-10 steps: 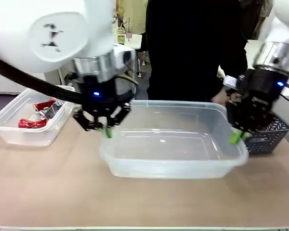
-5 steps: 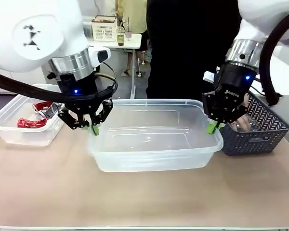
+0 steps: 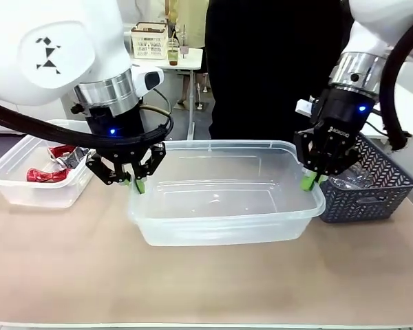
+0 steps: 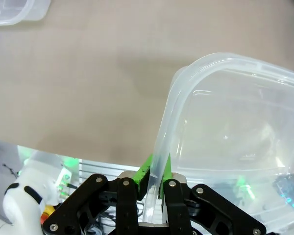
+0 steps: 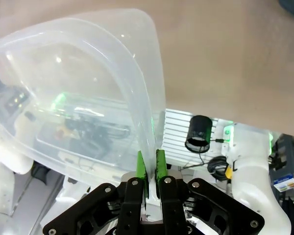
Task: Sort the waste into each basket.
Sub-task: Offer the picked Organizing box to the human, then release the Organizing box you were holding.
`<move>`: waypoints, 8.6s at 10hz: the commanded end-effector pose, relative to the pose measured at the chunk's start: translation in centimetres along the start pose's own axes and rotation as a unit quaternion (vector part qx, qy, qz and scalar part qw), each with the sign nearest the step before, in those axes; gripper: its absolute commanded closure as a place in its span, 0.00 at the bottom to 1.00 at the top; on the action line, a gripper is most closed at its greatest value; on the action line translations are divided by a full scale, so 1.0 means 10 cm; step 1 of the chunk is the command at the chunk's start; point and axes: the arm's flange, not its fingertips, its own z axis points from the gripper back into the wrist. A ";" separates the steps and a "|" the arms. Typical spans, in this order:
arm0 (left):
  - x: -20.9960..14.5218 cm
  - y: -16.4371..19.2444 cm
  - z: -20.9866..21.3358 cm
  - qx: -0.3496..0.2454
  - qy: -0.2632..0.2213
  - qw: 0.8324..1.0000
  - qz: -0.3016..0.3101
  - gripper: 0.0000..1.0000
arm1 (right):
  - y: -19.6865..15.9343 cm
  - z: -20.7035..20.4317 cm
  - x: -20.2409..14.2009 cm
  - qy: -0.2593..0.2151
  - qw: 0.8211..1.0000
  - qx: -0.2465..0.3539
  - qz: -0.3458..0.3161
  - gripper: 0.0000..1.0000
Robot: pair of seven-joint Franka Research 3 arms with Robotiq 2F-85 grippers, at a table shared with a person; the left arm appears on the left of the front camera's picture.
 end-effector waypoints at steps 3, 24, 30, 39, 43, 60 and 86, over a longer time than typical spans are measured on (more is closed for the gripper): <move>0.01 0.01 0.04 0.002 -0.002 1.000 0.010 1.00 | -0.02 -0.01 -0.03 -0.004 1.000 0.006 -0.002 1.00; 0.01 0.01 0.04 0.002 -0.002 1.000 0.010 1.00 | -0.02 -0.01 -0.03 -0.004 1.000 0.006 -0.002 1.00; 0.01 0.01 0.04 0.002 -0.002 1.000 0.010 1.00 | -0.02 -0.01 -0.03 -0.004 1.000 0.006 -0.002 1.00; 0.01 0.01 0.04 0.002 -0.002 1.000 0.010 1.00 | -0.02 -0.01 -0.03 -0.004 1.000 0.006 -0.002 1.00; 0.01 0.01 0.04 0.002 -0.002 1.000 0.010 1.00 | -0.02 -0.01 -0.03 -0.004 1.000 0.006 -0.002 1.00; 1.17 0.21 -0.43 -0.006 0.035 0.996 0.080 0.94 | 0.28 0.13 1.29 0.031 0.999 -0.001 0.038 0.91; 0.99 0.18 0.04 -0.060 -0.031 0.995 0.069 0.00 | -0.17 0.33 0.75 -0.279 0.950 0.111 0.084 0.00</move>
